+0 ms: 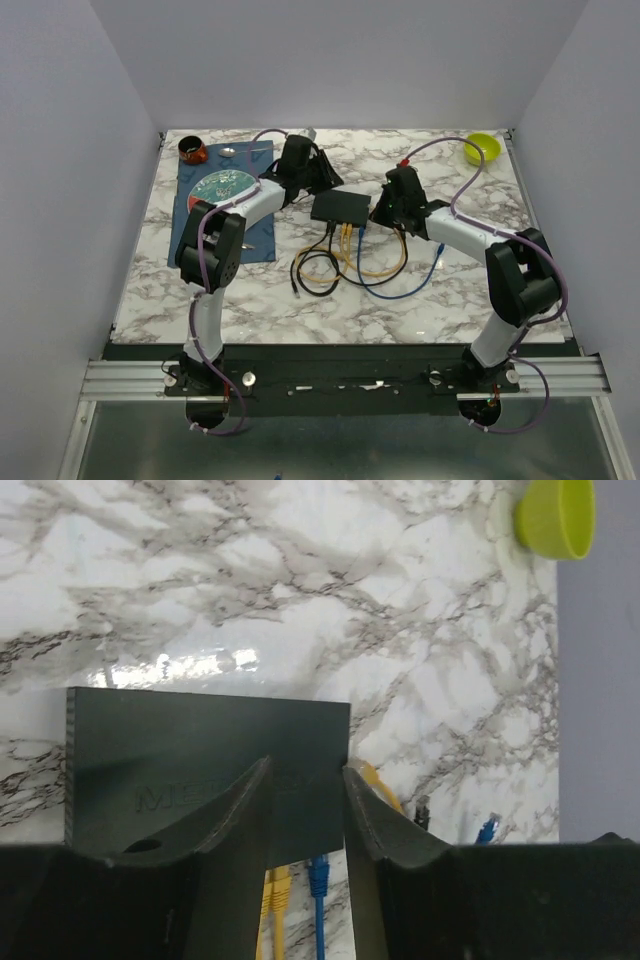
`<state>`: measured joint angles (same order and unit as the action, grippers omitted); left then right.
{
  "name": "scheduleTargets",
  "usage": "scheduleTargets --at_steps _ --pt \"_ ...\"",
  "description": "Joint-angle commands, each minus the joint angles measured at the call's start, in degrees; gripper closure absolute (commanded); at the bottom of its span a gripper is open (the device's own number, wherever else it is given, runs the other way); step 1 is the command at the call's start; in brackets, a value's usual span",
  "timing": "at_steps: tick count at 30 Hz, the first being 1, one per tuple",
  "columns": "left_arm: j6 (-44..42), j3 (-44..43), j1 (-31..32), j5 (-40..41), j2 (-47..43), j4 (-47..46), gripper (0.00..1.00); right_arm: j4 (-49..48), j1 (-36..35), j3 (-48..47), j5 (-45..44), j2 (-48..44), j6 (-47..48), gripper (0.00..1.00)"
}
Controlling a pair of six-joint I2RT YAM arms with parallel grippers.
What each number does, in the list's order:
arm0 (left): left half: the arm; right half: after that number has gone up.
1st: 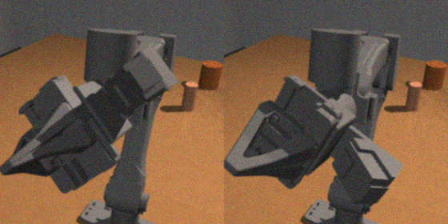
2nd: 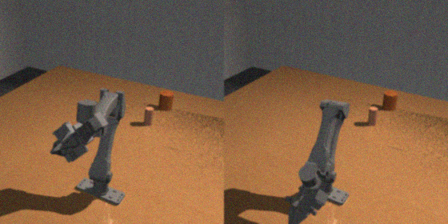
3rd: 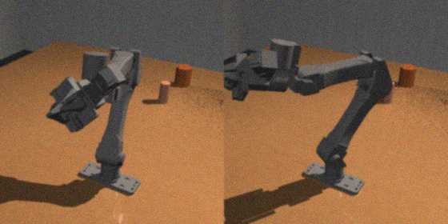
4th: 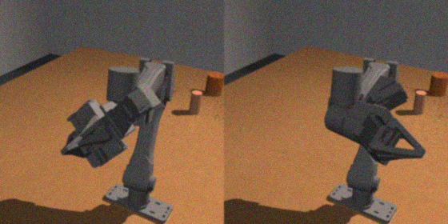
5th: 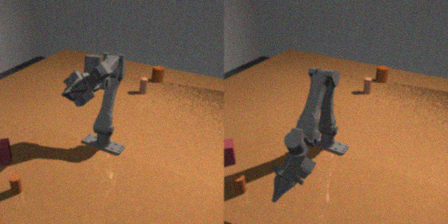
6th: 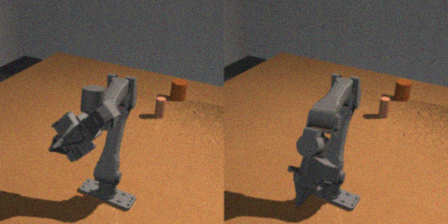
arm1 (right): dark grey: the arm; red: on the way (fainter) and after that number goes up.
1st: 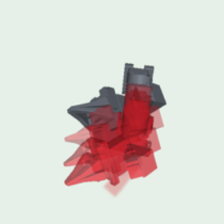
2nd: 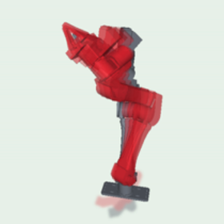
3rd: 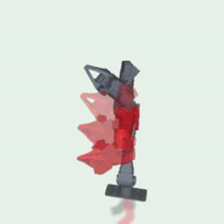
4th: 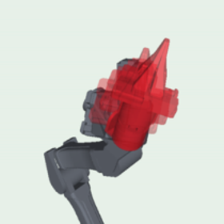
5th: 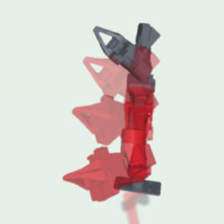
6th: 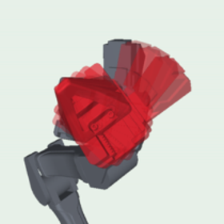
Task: Pull the plug from the switch port
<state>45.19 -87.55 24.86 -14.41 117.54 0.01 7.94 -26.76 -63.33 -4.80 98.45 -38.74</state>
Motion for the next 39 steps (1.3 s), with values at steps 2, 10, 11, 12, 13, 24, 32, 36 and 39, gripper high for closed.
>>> scheduleTargets --at_steps 2,10,11,12,13,24,32,36,39 --pt "-0.98 -1.05 -0.25 0.35 3.93 5.08 0.70 -3.11 2.68 -0.04 7.34 4.20 -2.74 0.93" --pt "0.16 3.26 -0.17 1.58 3.14 4.30 0.71 -0.22 4.17 -6.10 7.52 10.96 -4.76 0.95" --pt "0.16 3.87 -0.17 1.58 3.05 4.21 0.71 0.14 4.61 -6.80 7.78 12.45 -5.11 0.95" --pt "-0.01 4.14 0.01 1.32 2.96 4.03 0.71 0.31 5.22 -8.29 8.05 13.07 -5.46 0.95" --pt "-0.19 4.40 0.10 1.32 2.88 4.12 0.71 0.84 5.58 -9.08 8.14 13.69 -5.64 0.95" --pt "0.78 9.76 0.28 3.16 0.06 2.54 0.71 2.60 11.47 -14.45 8.66 16.24 -7.59 0.95" --pt "0.78 9.77 -0.43 6.41 -2.83 1.75 0.66 -4.51 10.42 -3.66 14.28 4.76 -6.17 0.68" --pt "0.17 7.14 -1.57 7.82 -3.37 2.88 0.62 -6.27 9.45 4.24 17.36 -0.96 -6.08 0.44" --pt "-0.28 5.20 -1.57 6.87 -2.58 3.86 0.61 -9.07 8.23 7.60 19.11 -5.09 -6.17 0.40"
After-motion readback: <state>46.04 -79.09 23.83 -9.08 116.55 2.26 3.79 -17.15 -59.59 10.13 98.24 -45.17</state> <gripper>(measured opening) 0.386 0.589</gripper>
